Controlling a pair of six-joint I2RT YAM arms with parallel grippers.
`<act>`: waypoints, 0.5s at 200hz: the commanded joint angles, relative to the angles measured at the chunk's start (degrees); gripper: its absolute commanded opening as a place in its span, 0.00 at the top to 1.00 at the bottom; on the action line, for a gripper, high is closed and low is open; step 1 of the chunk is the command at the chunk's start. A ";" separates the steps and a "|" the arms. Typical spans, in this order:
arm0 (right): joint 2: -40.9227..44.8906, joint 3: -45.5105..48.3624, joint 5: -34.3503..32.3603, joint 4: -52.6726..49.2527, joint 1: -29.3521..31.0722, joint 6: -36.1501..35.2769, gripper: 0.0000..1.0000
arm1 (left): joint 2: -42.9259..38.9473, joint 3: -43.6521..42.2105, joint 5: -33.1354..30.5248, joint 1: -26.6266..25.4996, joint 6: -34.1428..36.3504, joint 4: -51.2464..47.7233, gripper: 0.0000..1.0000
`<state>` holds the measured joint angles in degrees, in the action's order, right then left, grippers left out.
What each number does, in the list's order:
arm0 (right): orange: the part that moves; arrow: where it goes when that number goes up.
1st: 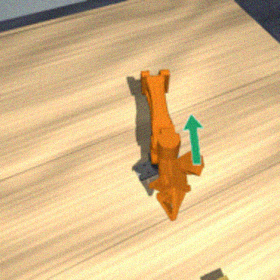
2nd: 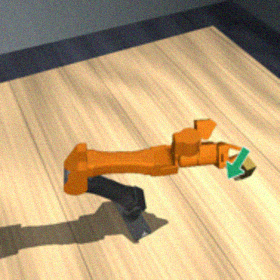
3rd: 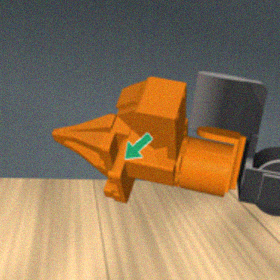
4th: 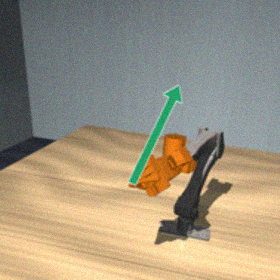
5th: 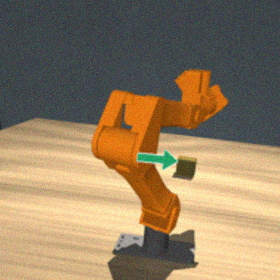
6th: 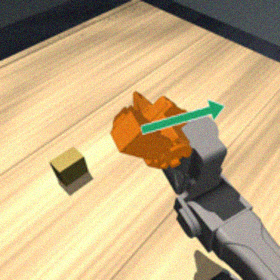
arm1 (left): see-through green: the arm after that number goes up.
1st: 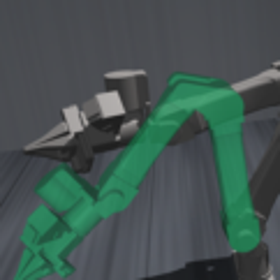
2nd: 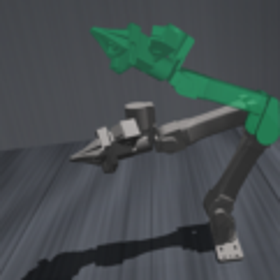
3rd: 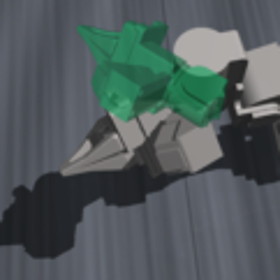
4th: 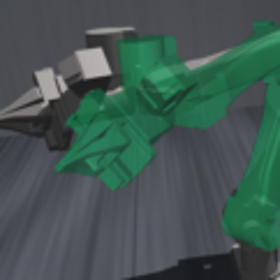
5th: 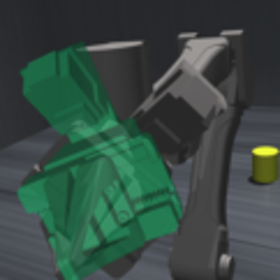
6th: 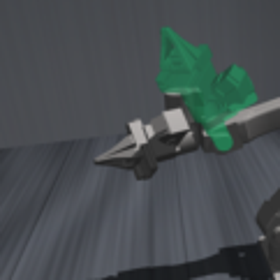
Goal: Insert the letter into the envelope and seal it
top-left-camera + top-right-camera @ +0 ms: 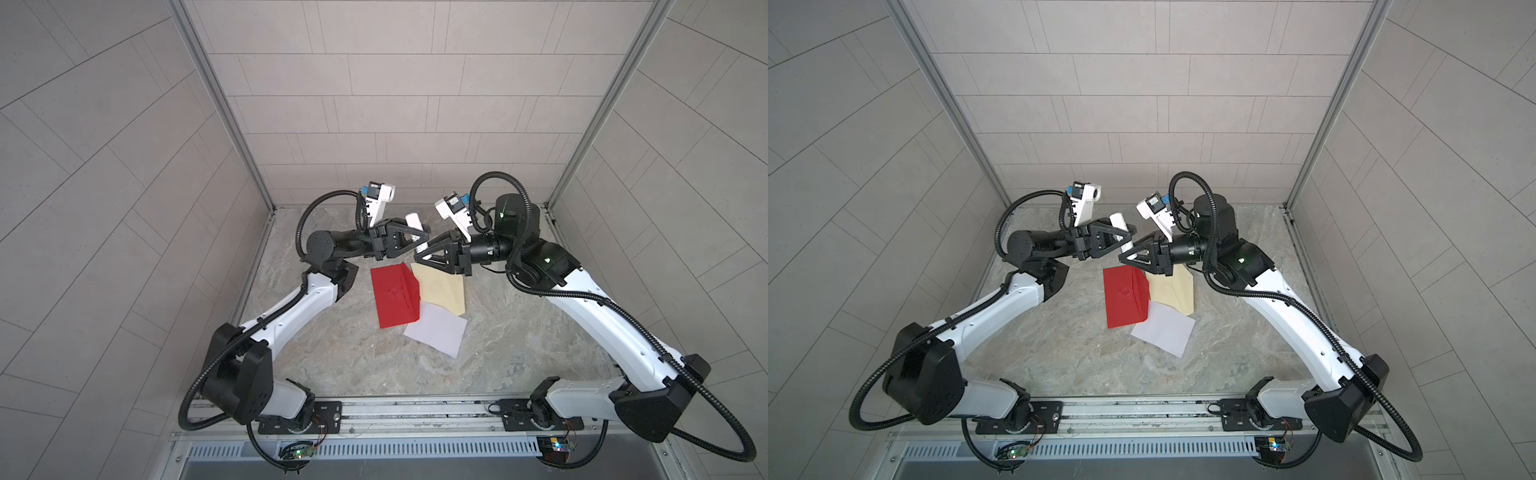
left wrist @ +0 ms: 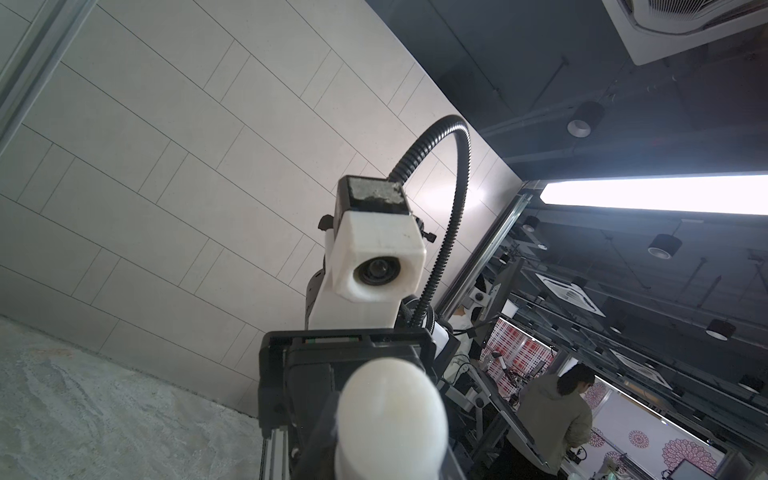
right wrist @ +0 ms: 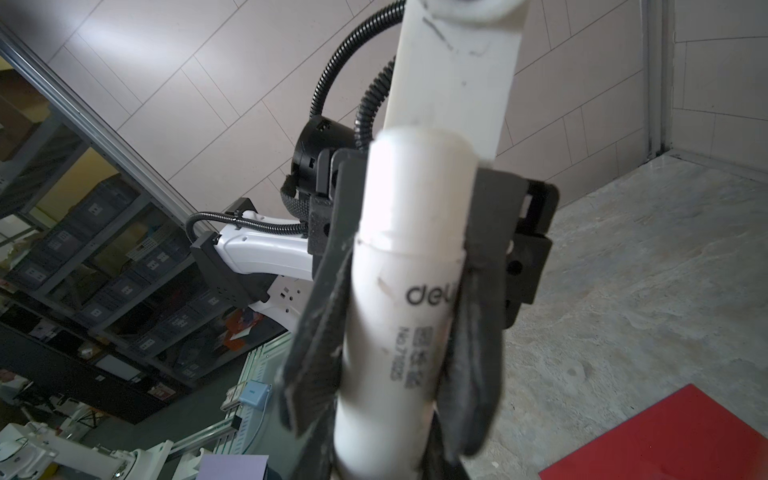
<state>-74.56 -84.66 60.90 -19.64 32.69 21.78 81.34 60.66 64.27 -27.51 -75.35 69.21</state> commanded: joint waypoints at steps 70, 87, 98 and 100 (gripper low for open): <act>3.35 -1.65 -42.33 -10.63 1.72 -9.30 0.00 | -1.49 13.82 -33.22 -0.05 19.68 -75.41 1.00; 3.02 0.68 -45.84 -7.42 1.52 -6.59 0.00 | 0.12 12.45 -33.36 -0.09 9.78 -70.71 1.00; 2.62 2.06 -46.05 -4.75 1.55 -3.51 0.00 | 0.63 11.13 -33.24 -0.18 4.84 -66.79 1.00; 2.55 2.31 -46.05 -4.19 1.56 -3.04 0.00 | 0.70 11.01 -33.26 -0.18 4.09 -66.39 1.00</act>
<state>-72.51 -84.60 23.62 -29.15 34.11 14.31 80.29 72.93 35.31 -27.64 -59.88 3.62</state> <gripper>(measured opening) 0.999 0.220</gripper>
